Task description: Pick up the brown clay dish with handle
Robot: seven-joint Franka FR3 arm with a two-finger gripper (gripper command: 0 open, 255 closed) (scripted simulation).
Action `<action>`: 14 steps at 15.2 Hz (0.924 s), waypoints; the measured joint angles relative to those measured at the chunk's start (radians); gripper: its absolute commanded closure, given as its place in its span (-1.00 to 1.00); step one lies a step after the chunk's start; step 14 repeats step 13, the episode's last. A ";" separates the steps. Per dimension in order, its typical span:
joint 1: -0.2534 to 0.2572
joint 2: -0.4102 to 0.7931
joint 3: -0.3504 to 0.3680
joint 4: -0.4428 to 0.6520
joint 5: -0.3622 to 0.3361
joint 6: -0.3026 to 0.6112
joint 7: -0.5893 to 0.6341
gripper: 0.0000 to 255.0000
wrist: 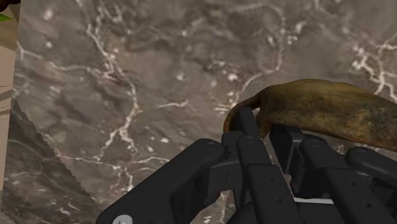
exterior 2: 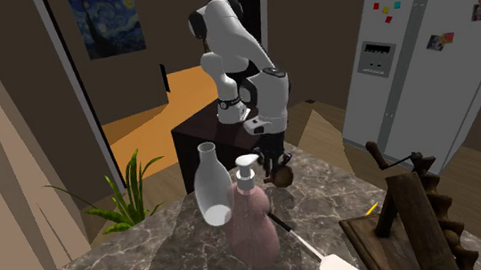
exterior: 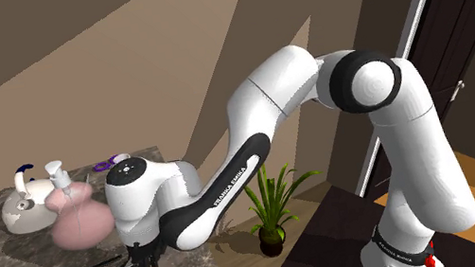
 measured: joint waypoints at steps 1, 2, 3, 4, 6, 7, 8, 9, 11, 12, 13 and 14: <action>-0.001 -0.006 0.004 0.005 0.006 -0.011 -0.004 1.00; -0.004 -0.015 0.008 0.005 0.012 -0.020 -0.007 1.00; -0.007 -0.024 0.012 0.002 0.017 -0.026 -0.011 1.00; -0.010 -0.031 0.015 0.005 0.023 -0.036 -0.017 1.00; -0.014 -0.045 0.023 0.014 0.035 -0.057 -0.025 1.00; -0.016 -0.054 0.027 0.012 0.041 -0.064 -0.028 1.00; -0.018 -0.061 0.031 0.017 0.046 -0.075 -0.033 1.00; -0.020 -0.067 0.033 0.021 0.051 -0.084 -0.037 1.00; -0.028 -0.085 0.040 0.018 0.063 -0.097 -0.046 1.00; -0.030 -0.094 0.044 0.023 0.070 -0.110 -0.050 1.00; -0.030 -0.098 0.046 0.027 0.073 -0.117 -0.053 1.00; -0.030 -0.098 0.046 0.027 0.073 -0.117 -0.053 1.00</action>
